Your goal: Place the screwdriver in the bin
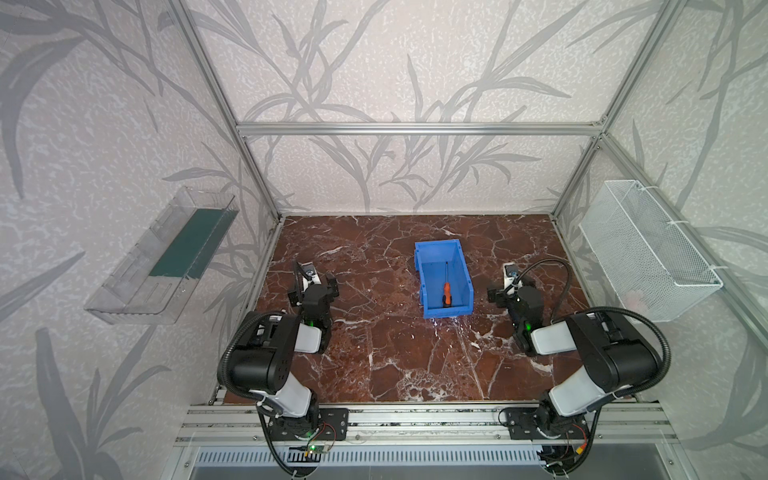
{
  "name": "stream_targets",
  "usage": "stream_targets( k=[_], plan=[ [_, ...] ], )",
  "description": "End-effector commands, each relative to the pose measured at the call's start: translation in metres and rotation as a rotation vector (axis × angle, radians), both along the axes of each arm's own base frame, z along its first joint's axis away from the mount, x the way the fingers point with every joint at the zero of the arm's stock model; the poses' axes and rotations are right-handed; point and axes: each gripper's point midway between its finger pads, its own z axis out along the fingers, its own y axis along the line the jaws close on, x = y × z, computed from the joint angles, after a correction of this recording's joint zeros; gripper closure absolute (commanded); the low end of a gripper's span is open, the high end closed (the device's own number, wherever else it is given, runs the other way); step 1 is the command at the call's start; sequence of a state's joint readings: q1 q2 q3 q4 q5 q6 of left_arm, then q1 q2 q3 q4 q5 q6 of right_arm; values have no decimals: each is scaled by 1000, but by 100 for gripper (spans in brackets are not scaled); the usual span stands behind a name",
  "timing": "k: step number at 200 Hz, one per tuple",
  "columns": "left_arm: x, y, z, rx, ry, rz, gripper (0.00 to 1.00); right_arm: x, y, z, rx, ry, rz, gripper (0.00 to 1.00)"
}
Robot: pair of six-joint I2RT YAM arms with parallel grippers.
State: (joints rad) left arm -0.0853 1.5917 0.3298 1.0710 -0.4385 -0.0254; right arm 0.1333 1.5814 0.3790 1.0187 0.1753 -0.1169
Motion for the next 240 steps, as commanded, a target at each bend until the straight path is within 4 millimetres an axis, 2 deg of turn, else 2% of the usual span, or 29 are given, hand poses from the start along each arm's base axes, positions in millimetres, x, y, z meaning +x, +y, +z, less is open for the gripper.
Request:
stream_targets(
  k=[1, 60, 240],
  plan=[
    [1, -2, 4, 13, -14, -10, 1, -4, -2, -14, 115, 142, 13, 1],
    [2, -1, 5, 12, -17, -10, 1, -4, 4, -13, 84, 49, 62, 1],
    [2, -2, 4, 14, -16, -11, 1, -4, 3, -15, 87, 59, 55, 1]
  ],
)
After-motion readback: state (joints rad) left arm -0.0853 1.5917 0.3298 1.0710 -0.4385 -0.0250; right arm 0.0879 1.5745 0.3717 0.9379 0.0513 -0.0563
